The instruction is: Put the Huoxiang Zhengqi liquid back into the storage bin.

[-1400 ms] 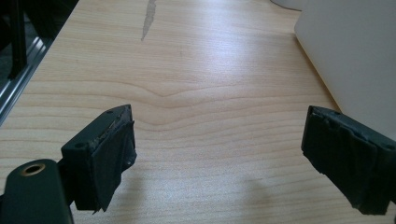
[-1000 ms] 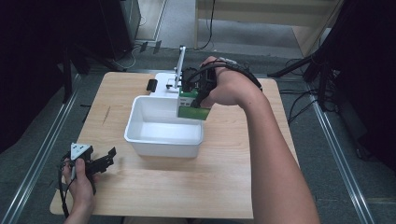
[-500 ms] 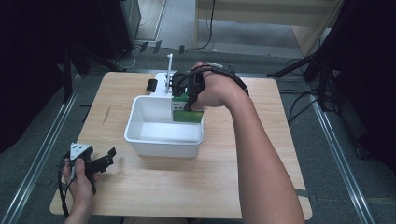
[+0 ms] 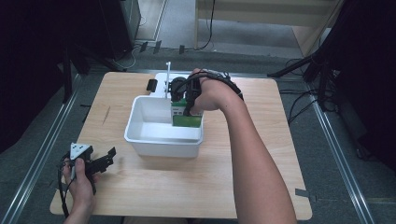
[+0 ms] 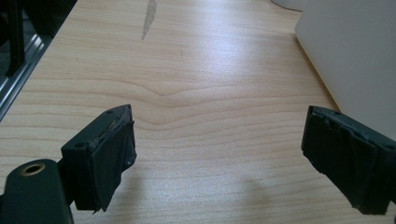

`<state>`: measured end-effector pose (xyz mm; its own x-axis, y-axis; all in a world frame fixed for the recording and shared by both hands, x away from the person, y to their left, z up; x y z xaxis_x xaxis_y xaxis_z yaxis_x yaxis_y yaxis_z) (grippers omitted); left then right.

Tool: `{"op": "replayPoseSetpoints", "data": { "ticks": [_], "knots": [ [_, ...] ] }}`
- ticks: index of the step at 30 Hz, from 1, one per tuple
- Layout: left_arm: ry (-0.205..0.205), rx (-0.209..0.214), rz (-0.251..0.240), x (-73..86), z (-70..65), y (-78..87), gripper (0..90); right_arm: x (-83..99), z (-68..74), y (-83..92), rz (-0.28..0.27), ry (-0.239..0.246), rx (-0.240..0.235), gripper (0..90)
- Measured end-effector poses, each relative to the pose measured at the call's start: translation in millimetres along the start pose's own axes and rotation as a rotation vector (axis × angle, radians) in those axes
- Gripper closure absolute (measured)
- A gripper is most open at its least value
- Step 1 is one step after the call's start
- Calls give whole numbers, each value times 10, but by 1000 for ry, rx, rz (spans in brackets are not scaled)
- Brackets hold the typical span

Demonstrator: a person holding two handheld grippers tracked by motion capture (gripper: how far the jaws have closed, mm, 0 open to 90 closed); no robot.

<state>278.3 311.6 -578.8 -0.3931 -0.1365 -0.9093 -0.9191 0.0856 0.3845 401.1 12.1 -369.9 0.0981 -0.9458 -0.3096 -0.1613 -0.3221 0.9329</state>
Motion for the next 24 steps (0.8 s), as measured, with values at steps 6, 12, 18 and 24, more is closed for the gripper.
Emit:
{"op": "replayPoseSetpoints", "data": {
  "ticks": [6, 12, 18, 24],
  "knots": [
    [-3, 1, 1, 0, 1, 2, 105, 58, -29, -119, -2, -18, -9, 638],
    [-2, -3, 0, 0, 1, -1, 105, 96, -40, -240, -7, -22, -14, 637],
    [2, -4, 1, 0, 3, -3, 105, 107, -32, -349, 10, -29, -16, 635],
    [-1, -4, 1, 0, 3, -1, 105, 122, -23, -491, 25, -22, -24, 634]
  ]
}}
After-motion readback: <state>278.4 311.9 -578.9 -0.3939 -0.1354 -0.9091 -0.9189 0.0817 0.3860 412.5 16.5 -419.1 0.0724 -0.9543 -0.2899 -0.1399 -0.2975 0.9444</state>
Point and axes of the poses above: each handheld gripper's, and its own axes: y roughly backward along the jaws, x roughly out of its underside, z roughly to its left, the point moved 5 cm from there along -y, roughly forward along the jaws, and after that the axes turned 10 degrees about -z, right-handed, at the moved point
